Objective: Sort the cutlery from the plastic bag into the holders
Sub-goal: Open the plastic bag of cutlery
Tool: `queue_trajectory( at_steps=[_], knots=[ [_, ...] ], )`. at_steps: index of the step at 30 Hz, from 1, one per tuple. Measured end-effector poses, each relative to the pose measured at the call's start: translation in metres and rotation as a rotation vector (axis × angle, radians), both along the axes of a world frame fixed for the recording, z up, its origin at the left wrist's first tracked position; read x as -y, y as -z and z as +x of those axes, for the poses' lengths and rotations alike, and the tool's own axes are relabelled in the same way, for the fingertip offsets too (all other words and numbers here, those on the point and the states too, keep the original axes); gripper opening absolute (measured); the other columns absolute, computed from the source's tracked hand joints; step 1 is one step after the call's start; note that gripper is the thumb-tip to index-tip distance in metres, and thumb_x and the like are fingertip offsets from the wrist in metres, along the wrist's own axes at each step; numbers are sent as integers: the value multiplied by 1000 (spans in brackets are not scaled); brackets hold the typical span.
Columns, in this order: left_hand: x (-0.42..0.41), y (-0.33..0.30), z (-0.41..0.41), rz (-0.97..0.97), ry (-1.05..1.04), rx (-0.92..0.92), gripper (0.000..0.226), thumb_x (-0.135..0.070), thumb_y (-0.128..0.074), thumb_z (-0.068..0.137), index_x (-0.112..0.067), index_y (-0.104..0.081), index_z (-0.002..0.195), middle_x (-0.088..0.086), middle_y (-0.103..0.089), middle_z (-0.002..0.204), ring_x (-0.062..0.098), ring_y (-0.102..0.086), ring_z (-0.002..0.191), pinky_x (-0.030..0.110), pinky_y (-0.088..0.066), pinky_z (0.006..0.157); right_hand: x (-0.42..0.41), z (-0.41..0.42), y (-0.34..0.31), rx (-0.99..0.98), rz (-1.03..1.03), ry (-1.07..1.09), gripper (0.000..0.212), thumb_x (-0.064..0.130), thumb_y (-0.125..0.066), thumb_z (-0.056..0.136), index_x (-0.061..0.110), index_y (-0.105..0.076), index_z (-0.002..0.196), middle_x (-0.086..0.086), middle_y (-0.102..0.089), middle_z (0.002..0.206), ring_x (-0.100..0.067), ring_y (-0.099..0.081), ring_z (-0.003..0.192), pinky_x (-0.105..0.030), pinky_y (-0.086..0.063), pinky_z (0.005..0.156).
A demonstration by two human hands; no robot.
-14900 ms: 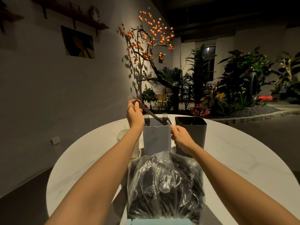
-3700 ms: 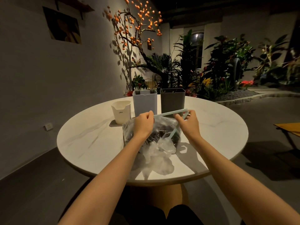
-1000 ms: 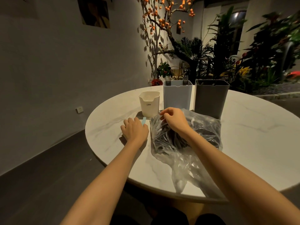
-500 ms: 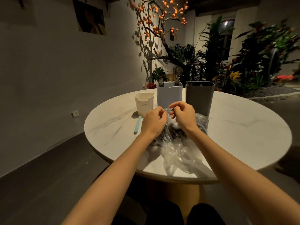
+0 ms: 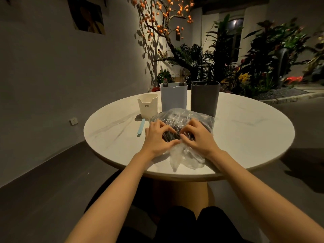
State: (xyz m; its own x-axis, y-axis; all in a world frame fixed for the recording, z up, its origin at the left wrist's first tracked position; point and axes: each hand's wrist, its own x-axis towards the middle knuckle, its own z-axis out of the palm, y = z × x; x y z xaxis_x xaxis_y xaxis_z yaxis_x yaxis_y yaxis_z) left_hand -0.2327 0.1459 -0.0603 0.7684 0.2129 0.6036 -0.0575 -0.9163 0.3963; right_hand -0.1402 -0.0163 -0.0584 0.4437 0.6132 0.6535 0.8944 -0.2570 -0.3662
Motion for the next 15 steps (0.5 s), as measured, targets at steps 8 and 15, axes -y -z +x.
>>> queue_trajectory(
  at_steps=[8,15],
  knots=[
    [1,-1,-3,0,-129,139,24,-43,-72,82,-21,-68,91,-2,-57,102,14,-42,104,26,-26,87,-3,6,7,276,-65,244,36,34,-80,75,14,-67,102,-13,-63,111,-34,-55,103,-45,-46,87],
    [1,-2,-11,117,-2,-157,34,-64,-72,70,-36,-64,87,-4,-30,105,12,-26,104,30,-19,90,-2,7,8,314,73,181,9,8,-72,81,9,-64,83,-9,-65,87,-30,-59,81,-31,-33,71]
  ],
)
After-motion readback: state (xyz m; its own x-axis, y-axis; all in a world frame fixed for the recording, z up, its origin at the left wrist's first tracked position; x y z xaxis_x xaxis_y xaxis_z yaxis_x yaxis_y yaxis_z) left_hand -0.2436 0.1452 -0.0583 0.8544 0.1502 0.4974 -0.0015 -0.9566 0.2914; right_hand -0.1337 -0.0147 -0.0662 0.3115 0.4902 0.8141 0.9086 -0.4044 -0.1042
